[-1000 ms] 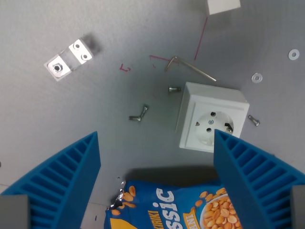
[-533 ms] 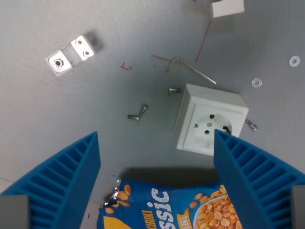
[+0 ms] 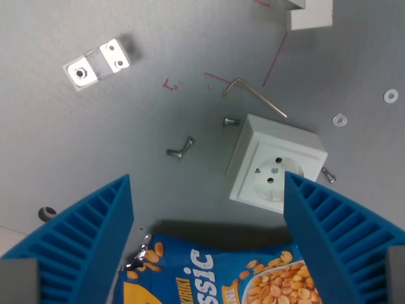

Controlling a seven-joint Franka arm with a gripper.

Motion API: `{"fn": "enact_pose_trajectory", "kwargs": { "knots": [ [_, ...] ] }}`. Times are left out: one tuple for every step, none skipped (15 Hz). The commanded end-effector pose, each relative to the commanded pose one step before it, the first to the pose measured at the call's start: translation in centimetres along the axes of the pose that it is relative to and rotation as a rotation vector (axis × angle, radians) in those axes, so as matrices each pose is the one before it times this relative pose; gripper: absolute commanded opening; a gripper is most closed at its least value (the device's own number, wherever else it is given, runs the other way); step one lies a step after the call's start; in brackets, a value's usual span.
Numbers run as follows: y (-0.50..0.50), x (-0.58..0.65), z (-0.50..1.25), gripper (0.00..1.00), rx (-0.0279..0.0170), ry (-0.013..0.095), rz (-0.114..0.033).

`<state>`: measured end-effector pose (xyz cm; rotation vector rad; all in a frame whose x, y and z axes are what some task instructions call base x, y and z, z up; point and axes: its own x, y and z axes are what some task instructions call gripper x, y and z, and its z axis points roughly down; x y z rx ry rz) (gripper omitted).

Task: Rotate around base positive z

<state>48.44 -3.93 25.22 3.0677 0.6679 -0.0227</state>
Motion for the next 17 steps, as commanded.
{"fn": "enact_pose_trajectory", "kwargs": {
  "knots": [
    [0.101, -0.022, -0.124, 1.00, -0.00462, 0.0032, -0.1570],
    [0.000, 0.000, 0.000, 1.00, -0.00019, 0.0000, -0.0133],
    [0.000, 0.000, 0.000, 1.00, -0.00020, 0.0000, -0.0133],
    [0.000, 0.000, 0.000, 1.00, -0.00020, 0.0000, -0.0133],
    [0.000, 0.000, 0.000, 1.00, -0.00020, 0.0000, -0.0133],
    [0.000, 0.000, 0.000, 1.00, -0.00020, 0.0000, -0.0133],
    [0.000, 0.000, 0.000, 1.00, -0.00020, 0.0000, -0.0133],
    [0.000, 0.000, 0.000, 1.00, -0.00020, 0.0000, -0.0133],
    [0.000, 0.000, 0.000, 1.00, -0.00020, 0.0000, -0.0133],
    [0.000, 0.000, 0.000, 1.00, -0.00020, 0.0000, -0.0133],
    [0.000, 0.000, 0.000, 1.00, -0.00020, 0.0000, -0.0133],
    [0.000, 0.000, 0.000, 1.00, -0.00020, 0.0000, -0.0133],
    [0.000, 0.000, 0.000, 1.00, -0.00020, 0.0000, -0.0133],
    [0.000, 0.000, 0.000, 1.00, -0.00020, 0.0000, -0.0133],
    [0.000, 0.000, 0.000, 1.00, -0.00020, 0.0000, -0.0133],
    [0.000, 0.000, 0.000, 1.00, -0.00020, 0.0000, -0.0133],
    [0.000, 0.000, 0.000, 1.00, -0.00020, 0.0000, -0.0133]
  ]
}}
